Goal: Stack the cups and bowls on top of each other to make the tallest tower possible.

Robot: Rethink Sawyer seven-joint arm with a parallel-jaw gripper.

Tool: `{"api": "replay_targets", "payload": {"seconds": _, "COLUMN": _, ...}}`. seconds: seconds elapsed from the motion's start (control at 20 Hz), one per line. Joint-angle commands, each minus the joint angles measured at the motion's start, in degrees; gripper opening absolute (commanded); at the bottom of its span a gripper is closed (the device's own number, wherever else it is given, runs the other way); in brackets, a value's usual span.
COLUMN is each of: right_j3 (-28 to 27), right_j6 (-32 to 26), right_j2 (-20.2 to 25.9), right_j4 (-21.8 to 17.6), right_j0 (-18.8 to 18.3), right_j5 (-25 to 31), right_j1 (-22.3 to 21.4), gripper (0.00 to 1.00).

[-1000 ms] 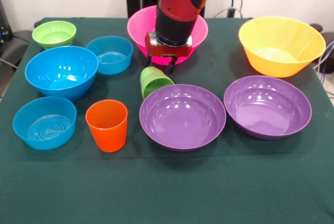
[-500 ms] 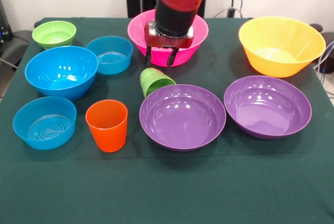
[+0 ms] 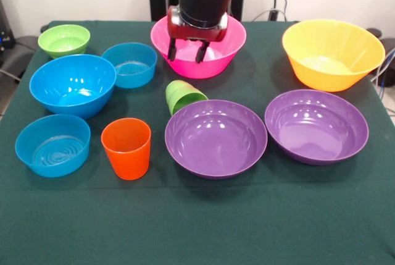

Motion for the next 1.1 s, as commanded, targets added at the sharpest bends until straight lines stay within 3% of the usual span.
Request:
{"api": "replay_targets", "payload": {"seconds": 0.05, "right_j3": -0.5, "right_j6": 2.6, "right_j2": 7.3, "right_j4": 1.0, "right_j0": -1.9, "right_j5": -0.6, "right_j1": 0.3, "gripper": 1.00}}
{"api": "replay_targets", "payload": {"seconds": 0.2, "right_j3": -2.4, "right_j6": 5.0, "right_j2": 7.2, "right_j4": 1.1, "right_j0": -1.5, "right_j5": -4.1, "right_j1": 1.9, "gripper": 1.00}}
{"api": "replay_targets", "payload": {"seconds": 0.55, "right_j3": -10.1, "right_j6": 7.2, "right_j2": 5.9, "right_j4": 2.0, "right_j0": -0.5, "right_j5": -2.5, "right_j1": 5.6, "gripper": 1.00}}
{"api": "replay_targets", "payload": {"seconds": 1.1, "right_j3": -11.6, "right_j6": 8.7, "right_j2": 5.9, "right_j4": 3.3, "right_j0": -0.7, "right_j5": -4.5, "right_j1": 7.1, "gripper": 1.00}}
